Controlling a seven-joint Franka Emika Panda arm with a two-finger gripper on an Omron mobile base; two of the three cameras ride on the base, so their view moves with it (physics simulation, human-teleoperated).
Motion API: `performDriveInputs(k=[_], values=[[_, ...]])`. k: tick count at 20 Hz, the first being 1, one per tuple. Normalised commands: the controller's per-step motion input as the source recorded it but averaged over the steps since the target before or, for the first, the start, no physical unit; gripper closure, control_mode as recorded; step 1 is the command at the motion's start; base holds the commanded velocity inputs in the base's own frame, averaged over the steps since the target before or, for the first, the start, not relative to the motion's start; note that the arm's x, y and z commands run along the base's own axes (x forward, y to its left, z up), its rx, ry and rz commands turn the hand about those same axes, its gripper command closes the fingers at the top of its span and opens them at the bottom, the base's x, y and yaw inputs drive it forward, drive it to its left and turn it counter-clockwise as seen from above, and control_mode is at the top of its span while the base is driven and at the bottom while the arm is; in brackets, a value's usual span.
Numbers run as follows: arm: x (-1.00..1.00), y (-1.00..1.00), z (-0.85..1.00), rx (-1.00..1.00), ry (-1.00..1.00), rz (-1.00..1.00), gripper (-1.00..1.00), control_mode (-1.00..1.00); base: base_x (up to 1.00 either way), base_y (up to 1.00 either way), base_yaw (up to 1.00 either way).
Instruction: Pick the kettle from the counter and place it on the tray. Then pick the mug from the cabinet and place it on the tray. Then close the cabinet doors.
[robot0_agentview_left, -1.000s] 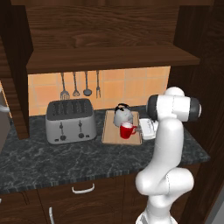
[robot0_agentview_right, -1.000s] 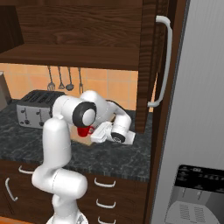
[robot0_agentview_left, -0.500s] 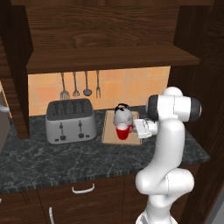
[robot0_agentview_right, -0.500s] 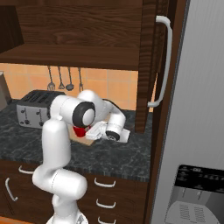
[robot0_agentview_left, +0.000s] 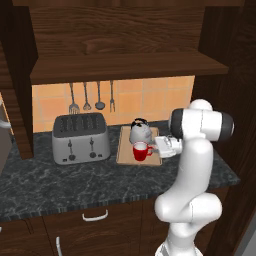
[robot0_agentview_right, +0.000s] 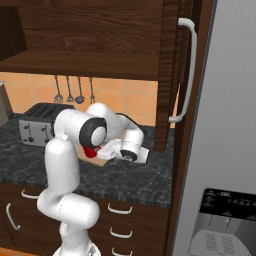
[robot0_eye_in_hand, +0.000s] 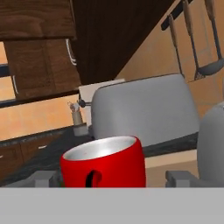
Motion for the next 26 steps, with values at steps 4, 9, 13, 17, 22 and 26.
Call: performDriveInputs(k=[4, 9, 13, 17, 22, 26], values=[[-0.32, -0.15, 0.25, 0.00, 0.02, 0.00, -1.00, -1.00, 0.00, 0.00, 0.00], [-0.66, -0.18, 0.40, 0.00, 0.00, 0.00, -1.00, -1.00, 0.00, 0.00, 0.00], [-0.85, 0.00, 0.44, 0.00, 0.00, 0.00, -1.00, -1.00, 0.00, 0.00, 0.00], [-0.80, 0.00, 0.61, 0.00, 0.00, 0.00, -1.00, -1.00, 0.00, 0.00, 0.00], [-0.69, 0.00, 0.76, -0.08, 0.00, -0.03, -1.00, -1.00, 0.00, 0.00, 0.00], [-0.45, 0.00, 0.05, -0.05, -0.09, -0.01, -1.00, -1.00, 0.00, 0.00, 0.00]])
